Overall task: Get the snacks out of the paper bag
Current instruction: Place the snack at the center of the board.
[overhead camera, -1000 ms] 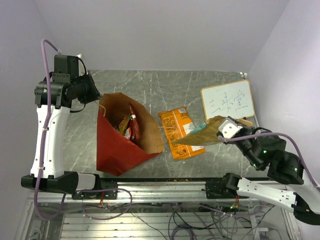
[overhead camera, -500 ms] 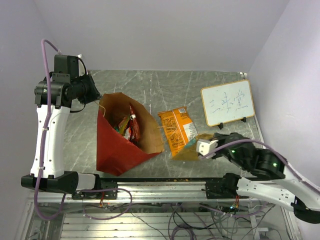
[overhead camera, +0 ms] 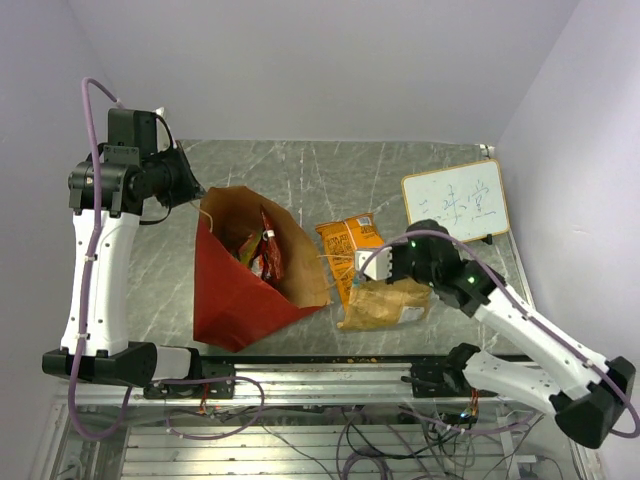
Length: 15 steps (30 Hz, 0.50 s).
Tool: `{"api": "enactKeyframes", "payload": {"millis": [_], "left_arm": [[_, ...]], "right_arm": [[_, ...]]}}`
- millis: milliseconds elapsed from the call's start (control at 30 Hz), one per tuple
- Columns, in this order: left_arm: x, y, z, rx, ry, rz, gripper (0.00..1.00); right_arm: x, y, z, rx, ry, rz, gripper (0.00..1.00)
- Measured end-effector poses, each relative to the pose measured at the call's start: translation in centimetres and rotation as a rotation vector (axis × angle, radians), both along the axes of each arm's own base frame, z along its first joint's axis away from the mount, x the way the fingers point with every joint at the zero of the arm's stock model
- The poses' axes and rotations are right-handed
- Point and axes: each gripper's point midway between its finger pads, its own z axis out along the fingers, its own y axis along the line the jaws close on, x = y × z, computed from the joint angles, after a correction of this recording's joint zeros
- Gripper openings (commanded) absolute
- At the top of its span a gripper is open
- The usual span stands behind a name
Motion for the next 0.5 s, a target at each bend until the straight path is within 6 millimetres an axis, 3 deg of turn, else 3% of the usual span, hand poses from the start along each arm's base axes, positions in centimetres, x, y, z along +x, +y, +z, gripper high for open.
{"api": "enactKeyframes", "payload": {"millis": [133, 267, 500], "left_arm": [[0.0, 0.0, 0.0, -0.001, -0.001, -0.001, 0.07], [-0.4, 0.0, 0.1, -0.002, -0.007, -0.001, 0.07], [-2.3, -0.3, -0.7, -0.04, -0.004, 0.006, 0.07]], "right_arm": [[2.1, 1.5, -1.3, 0.008, 0.046, 0.068, 0.0], [3.7, 4.2, -3.3, 0.015, 0.091, 0.159, 0.0], [7.3, 7.4, -5.9, 0.008, 0.114, 0.238, 0.0]]}}
